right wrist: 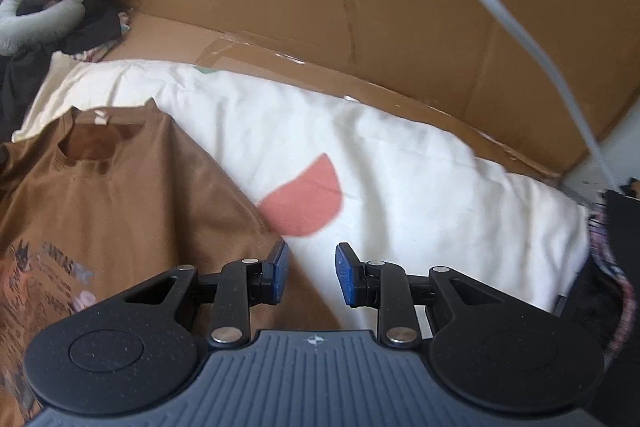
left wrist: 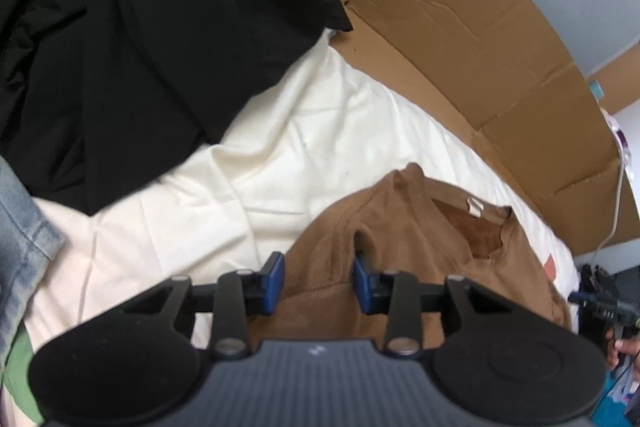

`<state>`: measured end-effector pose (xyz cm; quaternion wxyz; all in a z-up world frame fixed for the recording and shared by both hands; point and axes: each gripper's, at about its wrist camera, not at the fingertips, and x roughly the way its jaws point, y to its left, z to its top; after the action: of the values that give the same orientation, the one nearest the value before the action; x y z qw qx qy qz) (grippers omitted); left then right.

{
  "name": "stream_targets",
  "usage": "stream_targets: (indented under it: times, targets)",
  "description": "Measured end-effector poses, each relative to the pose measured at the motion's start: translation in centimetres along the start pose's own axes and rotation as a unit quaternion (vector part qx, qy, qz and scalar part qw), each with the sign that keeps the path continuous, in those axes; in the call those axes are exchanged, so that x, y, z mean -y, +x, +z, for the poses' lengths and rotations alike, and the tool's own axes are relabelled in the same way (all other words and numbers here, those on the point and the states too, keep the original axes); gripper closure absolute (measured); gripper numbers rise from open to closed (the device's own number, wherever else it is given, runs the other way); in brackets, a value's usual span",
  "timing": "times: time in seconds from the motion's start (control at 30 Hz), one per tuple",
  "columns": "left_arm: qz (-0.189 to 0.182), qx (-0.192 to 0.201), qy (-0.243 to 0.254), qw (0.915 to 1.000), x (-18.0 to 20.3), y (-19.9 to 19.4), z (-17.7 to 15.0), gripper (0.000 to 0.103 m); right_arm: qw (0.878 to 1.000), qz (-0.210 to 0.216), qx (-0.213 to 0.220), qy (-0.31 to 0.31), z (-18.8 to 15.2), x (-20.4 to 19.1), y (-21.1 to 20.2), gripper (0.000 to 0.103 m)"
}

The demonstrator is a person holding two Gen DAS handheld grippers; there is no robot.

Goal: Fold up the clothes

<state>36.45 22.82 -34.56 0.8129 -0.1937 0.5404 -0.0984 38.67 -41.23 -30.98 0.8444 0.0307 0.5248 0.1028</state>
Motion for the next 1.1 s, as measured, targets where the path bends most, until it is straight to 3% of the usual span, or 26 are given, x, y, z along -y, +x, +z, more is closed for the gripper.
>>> stream_targets:
  times: [0.17,0.3,0.37,0.43,0.7,1.1]
  targets:
    - [0.012,-0.011,0.03,0.9994,0.5,0.1,0.1,0.082,1.0,0.023,-0.019,-0.007,1.0,-1.4,2.5,0.066]
    - [0.03,-0.021,0.056,0.9978,0.6,-0.1,1.0,0.086,0.998,0.019,-0.054,-0.024,1.5,-2.1,4.5,0.068]
    - [0.044,-0.025,0.068,0.9964,0.5,-0.3,1.6,0.087,0.998,0.022,-0.057,-0.025,1.8,-2.1,4.8,0.089]
    - [0.058,-0.028,0.084,0.9944,0.4,-0.5,2.3,0.089,0.997,0.018,-0.06,-0.038,2.2,-2.3,5.0,0.092]
    - [0.134,-0.049,0.172,0.9748,1.6,0.2,4.8,0.09,0.994,-0.028,-0.065,-0.085,4.1,-2.9,5.8,0.094]
    - [0.195,-0.066,0.235,0.9499,1.3,3.8,6.7,0.091,0.984,-0.081,-0.079,-0.135,5.8,-4.4,7.8,0.095]
